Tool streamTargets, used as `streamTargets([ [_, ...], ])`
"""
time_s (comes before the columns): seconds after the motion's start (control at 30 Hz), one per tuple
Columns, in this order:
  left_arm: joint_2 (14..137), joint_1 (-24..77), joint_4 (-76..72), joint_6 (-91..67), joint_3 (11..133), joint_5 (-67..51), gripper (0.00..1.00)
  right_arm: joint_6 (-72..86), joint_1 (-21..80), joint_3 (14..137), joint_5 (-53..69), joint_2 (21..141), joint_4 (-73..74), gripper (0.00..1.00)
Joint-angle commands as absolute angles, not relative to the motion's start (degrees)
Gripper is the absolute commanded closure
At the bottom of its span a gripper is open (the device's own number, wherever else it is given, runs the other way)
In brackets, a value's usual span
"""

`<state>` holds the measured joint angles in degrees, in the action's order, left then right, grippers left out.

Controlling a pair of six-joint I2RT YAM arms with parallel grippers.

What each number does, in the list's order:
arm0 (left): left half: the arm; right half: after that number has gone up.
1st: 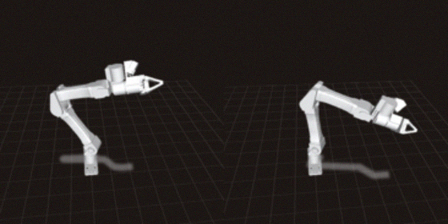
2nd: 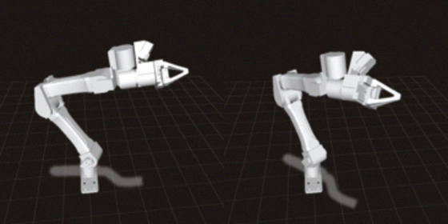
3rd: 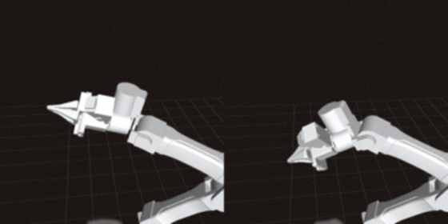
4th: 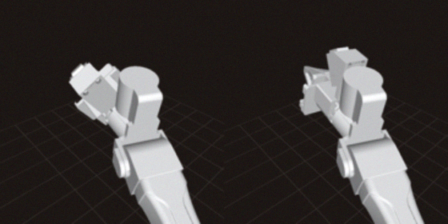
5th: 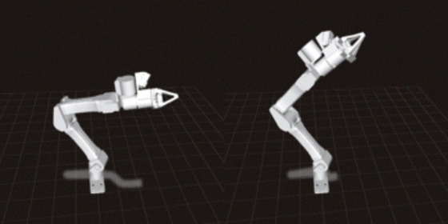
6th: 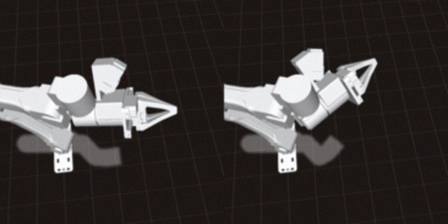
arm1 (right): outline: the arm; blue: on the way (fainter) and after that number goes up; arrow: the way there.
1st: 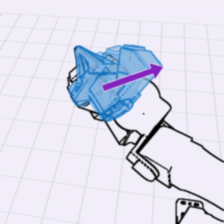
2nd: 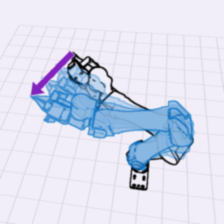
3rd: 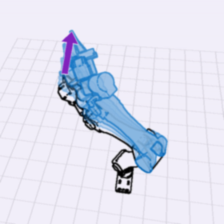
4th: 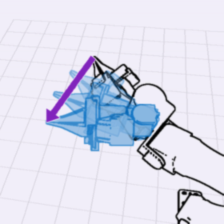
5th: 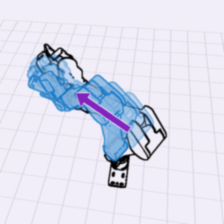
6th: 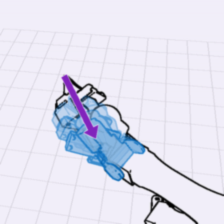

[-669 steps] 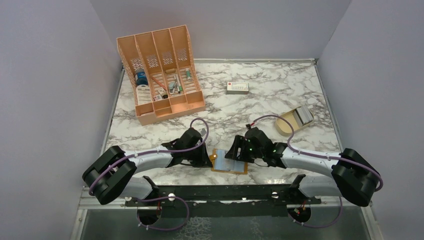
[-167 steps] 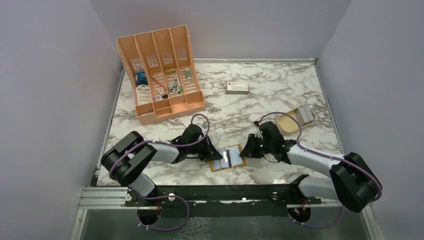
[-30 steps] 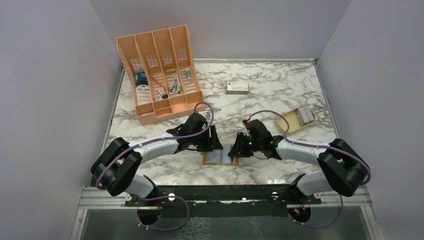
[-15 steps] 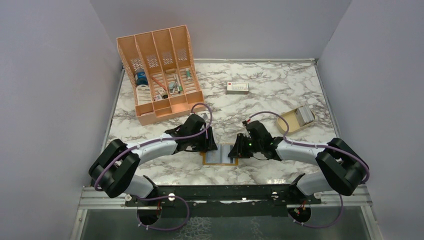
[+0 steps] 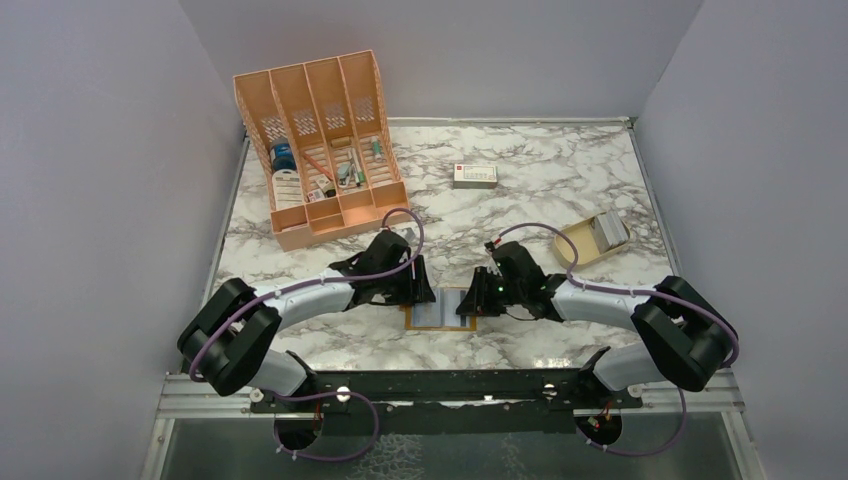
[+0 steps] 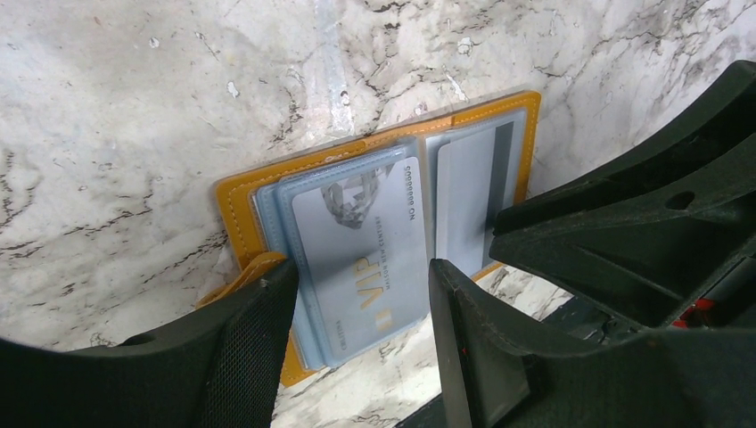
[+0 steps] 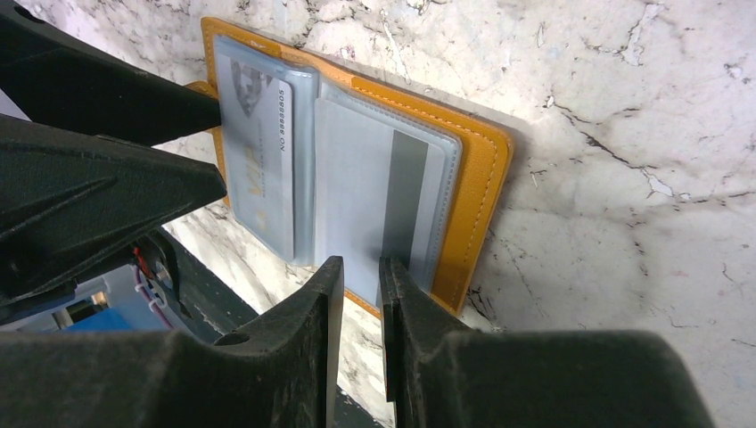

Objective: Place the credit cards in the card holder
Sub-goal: Turn over the card slot in the card holder.

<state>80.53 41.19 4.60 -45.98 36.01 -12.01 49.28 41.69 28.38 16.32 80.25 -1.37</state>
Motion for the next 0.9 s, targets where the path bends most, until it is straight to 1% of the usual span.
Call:
streamTargets([
  [0.0, 79.1, 40.7, 2.1, -47.7, 35.0, -15.1, 0.42, 48.6, 42.1, 27.2, 14.5, 80.9, -1.6, 0.78],
  [0.3, 76.0, 40.7, 1.7, -49.0, 35.5, -16.6, 0.42, 48.7, 42.1, 27.0, 14.6, 81.3, -2.1, 0.78],
  [0.87, 76.2, 40.8, -4.3, -52.0, 33.4, -20.8, 0.42, 48.8, 42.1, 26.9, 14.7, 81.1, -2.3, 0.78],
])
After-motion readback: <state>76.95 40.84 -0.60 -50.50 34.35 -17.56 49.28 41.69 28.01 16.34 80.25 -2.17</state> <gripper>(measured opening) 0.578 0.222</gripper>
